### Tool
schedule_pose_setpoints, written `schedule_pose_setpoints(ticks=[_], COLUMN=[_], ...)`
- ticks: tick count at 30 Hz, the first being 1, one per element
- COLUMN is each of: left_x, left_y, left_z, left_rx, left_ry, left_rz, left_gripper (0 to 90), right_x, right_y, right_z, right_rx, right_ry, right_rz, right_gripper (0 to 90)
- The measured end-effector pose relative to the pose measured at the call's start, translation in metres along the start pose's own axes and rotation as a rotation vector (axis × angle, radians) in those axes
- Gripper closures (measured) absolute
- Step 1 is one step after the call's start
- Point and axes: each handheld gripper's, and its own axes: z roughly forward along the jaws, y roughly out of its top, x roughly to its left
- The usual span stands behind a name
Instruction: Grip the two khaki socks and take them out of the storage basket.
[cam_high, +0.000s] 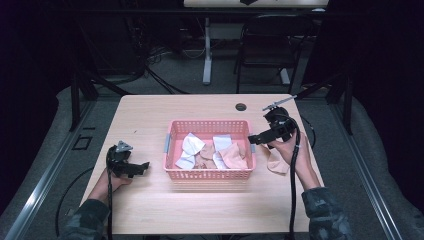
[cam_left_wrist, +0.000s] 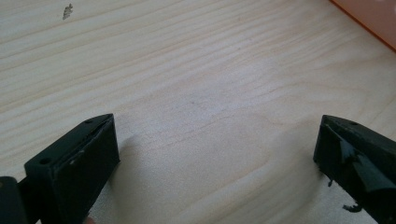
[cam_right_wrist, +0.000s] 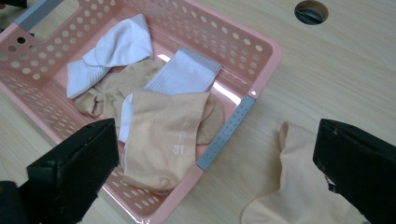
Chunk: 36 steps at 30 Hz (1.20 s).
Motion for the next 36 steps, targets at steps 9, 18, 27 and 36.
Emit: schedule_pose_setpoints(ticks=[9, 18, 27, 36], left_x=[0.0, 0.0, 0.0, 0.0], left_y=[0.0, 0.0, 0.0, 0.0], left_z=[0.0, 0.0, 0.0, 0.0], left_rx=[0.0, 0.0, 0.0, 0.0], left_ry=[0.0, 0.0, 0.0, 0.0], left_rz=[0.0, 0.0, 0.0, 0.0], left_gripper=[0.0, 0.0, 0.0, 0.0], right_x=[0.016, 0.028, 0.044, 0.058], right_y=[0.01, 0.016, 0.021, 0.021], right_z=[0.016, 0.037, 0.064, 0.091], right_rx=[0.042, 0.078, 0.145, 0.204], right_ry=[0.024, 0.062, 0.092, 0.08], right_rz=[-0.029, -0.042, -0.074, -0.09], right_gripper=[0.0, 0.0, 3.1, 14.0])
